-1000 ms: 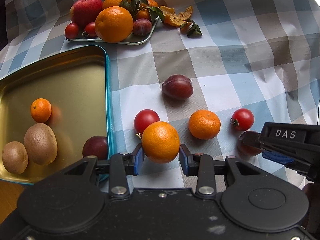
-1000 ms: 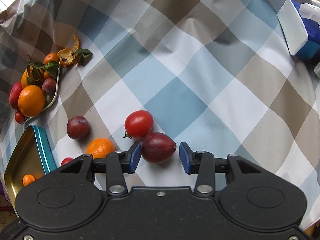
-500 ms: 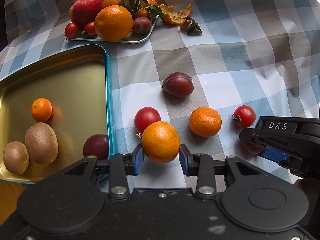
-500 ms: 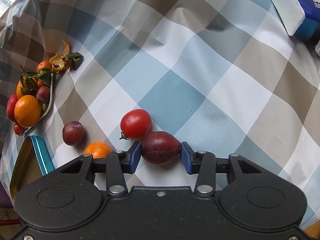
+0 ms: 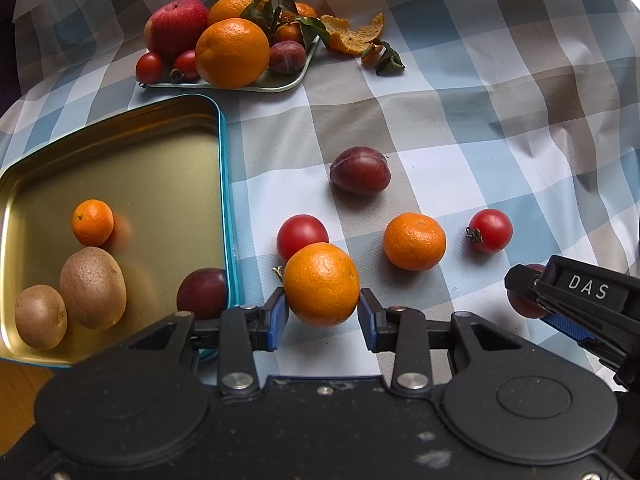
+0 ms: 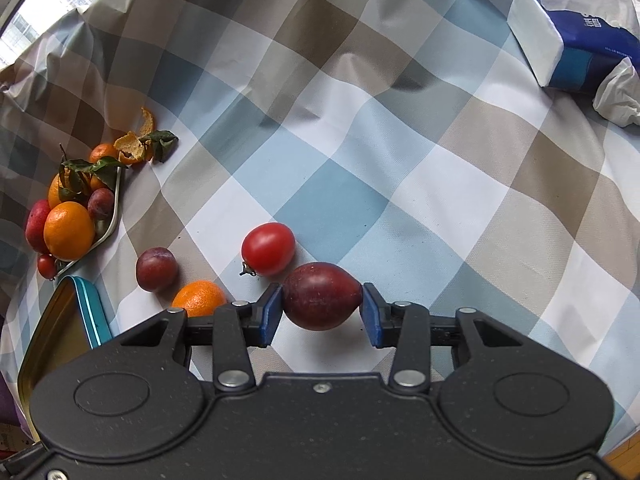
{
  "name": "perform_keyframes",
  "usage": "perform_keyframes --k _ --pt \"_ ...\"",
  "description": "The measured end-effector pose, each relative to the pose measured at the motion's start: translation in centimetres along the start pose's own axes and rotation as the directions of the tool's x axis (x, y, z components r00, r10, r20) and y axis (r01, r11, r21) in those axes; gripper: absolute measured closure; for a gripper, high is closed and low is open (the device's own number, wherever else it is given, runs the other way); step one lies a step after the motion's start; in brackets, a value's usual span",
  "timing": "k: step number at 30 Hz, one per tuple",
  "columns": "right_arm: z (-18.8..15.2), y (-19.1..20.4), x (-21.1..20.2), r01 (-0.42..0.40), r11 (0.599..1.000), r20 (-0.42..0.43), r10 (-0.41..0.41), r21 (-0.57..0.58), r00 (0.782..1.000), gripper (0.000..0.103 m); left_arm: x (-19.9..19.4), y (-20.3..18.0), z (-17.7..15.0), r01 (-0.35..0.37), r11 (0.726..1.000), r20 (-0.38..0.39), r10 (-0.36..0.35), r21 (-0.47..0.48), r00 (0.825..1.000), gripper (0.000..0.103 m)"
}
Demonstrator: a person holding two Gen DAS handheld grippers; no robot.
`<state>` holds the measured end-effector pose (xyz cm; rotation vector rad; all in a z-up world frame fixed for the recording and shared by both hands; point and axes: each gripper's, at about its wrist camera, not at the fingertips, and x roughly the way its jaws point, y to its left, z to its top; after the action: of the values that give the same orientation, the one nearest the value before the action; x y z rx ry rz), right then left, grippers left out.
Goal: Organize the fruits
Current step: 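Carry the mandarin and the plum over the gold tray with both grippers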
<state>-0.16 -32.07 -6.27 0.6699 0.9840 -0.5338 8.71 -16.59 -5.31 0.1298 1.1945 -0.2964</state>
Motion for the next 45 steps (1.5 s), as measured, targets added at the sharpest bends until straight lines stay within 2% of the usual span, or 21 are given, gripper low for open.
perform_keyframes --k 11,19,25,34,45 --pt "-0.1 1.8 -1.8 -0.016 0.997 0.056 0.021 -0.076 0.998 0.052 -1.8 1.5 -0.5 -0.02 1.0 0.063 0.021 -0.017 0.998 0.066" --pt "-0.8 5.0 -2.4 -0.054 0.988 0.057 0.063 -0.147 0.996 0.053 -3.0 3.3 -0.8 -0.06 0.998 0.123 0.061 -0.018 0.991 0.066" --pt "-1.5 7.3 -2.3 -0.092 0.978 0.034 0.099 -0.187 0.994 0.053 -4.1 5.3 -1.2 -0.053 0.998 0.162 0.058 -0.037 0.985 0.066" --pt "-2.5 10.3 -2.2 -0.13 0.964 0.013 0.136 -0.233 0.991 0.052 -4.8 9.3 -1.1 -0.055 0.989 0.15 0.075 -0.139 0.986 0.066" --pt "-4.0 14.3 -1.2 -0.169 0.939 -0.038 0.166 -0.299 0.985 0.052 -5.3 14.9 -1.1 -0.094 0.957 0.115 0.13 -0.276 0.985 0.066"
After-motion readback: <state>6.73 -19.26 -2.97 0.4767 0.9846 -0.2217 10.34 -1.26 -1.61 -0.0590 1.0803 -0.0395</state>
